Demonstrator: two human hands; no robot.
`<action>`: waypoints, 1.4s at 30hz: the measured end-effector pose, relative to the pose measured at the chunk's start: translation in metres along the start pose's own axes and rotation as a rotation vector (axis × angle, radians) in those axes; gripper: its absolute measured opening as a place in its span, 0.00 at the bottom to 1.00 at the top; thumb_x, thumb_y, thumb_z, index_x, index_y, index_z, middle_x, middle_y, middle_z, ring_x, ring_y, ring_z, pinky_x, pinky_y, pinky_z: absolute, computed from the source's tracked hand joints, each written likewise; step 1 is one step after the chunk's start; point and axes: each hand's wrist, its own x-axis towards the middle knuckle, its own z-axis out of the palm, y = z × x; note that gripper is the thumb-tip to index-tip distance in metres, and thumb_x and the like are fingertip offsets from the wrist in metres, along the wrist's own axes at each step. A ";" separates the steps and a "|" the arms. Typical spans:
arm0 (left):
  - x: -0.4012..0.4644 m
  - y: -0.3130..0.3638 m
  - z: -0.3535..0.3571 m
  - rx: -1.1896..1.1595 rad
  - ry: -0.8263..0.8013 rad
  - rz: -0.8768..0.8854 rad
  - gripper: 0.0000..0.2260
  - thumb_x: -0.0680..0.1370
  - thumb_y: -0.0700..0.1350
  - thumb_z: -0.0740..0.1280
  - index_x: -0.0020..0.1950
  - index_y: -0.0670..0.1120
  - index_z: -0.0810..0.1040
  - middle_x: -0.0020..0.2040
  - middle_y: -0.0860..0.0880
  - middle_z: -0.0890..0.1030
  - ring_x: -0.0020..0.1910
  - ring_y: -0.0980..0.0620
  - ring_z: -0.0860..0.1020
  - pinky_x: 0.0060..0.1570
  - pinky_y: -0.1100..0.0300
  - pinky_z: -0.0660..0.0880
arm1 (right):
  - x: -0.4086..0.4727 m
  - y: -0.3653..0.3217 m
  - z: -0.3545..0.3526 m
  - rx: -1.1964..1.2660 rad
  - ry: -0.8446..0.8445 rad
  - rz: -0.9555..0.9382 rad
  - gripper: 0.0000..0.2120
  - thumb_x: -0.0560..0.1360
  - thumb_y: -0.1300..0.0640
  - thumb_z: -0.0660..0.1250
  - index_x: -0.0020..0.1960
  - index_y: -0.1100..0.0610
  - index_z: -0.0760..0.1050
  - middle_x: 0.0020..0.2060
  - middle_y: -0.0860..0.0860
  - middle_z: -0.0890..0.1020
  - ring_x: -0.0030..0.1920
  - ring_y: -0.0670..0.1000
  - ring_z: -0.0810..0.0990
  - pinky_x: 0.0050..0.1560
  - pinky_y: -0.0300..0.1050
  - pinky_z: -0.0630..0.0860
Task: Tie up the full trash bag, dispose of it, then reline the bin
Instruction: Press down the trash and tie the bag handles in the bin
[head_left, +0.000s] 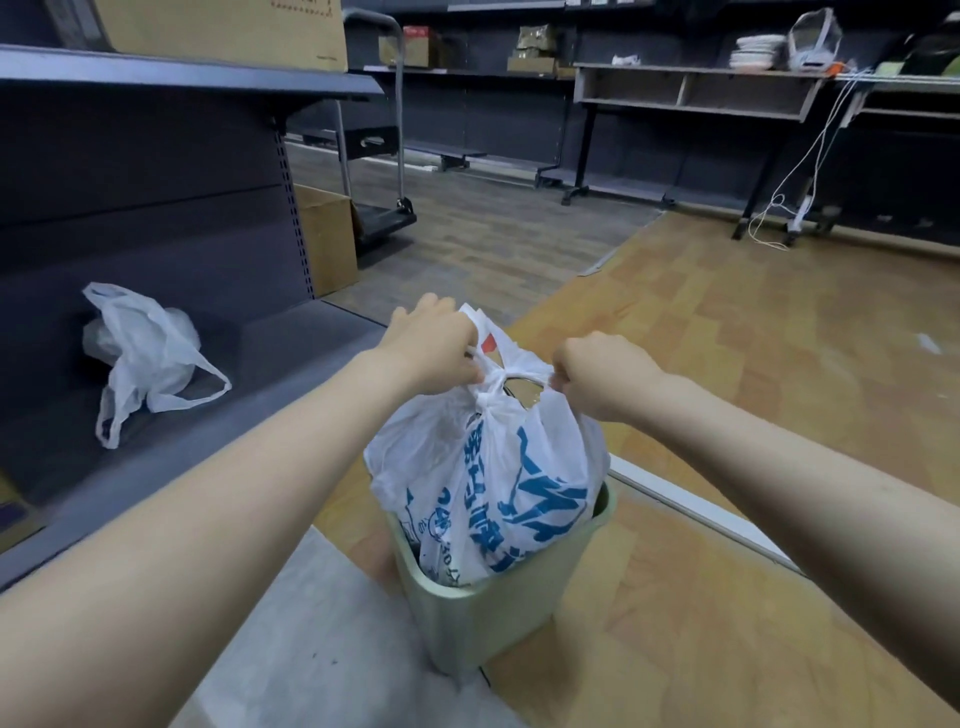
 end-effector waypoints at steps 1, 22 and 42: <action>0.000 0.002 0.000 0.027 -0.011 0.001 0.09 0.77 0.48 0.64 0.41 0.45 0.75 0.48 0.47 0.66 0.55 0.46 0.64 0.56 0.49 0.64 | 0.003 -0.003 0.001 -0.005 0.009 0.008 0.15 0.78 0.62 0.57 0.33 0.58 0.61 0.30 0.52 0.67 0.38 0.58 0.70 0.27 0.42 0.60; -0.016 -0.006 0.056 -0.353 0.325 0.243 0.27 0.81 0.49 0.58 0.23 0.49 0.53 0.19 0.52 0.56 0.19 0.56 0.56 0.26 0.64 0.54 | 0.003 0.038 0.047 0.086 0.628 -0.383 0.28 0.80 0.48 0.48 0.23 0.55 0.58 0.16 0.54 0.62 0.15 0.56 0.65 0.19 0.39 0.62; 0.011 0.031 0.044 -1.507 0.322 -0.080 0.19 0.81 0.44 0.60 0.31 0.44 0.78 0.35 0.46 0.82 0.37 0.52 0.80 0.43 0.62 0.77 | 0.007 0.016 0.037 1.587 0.107 0.063 0.17 0.82 0.62 0.52 0.35 0.58 0.66 0.33 0.46 0.81 0.32 0.45 0.72 0.33 0.32 0.70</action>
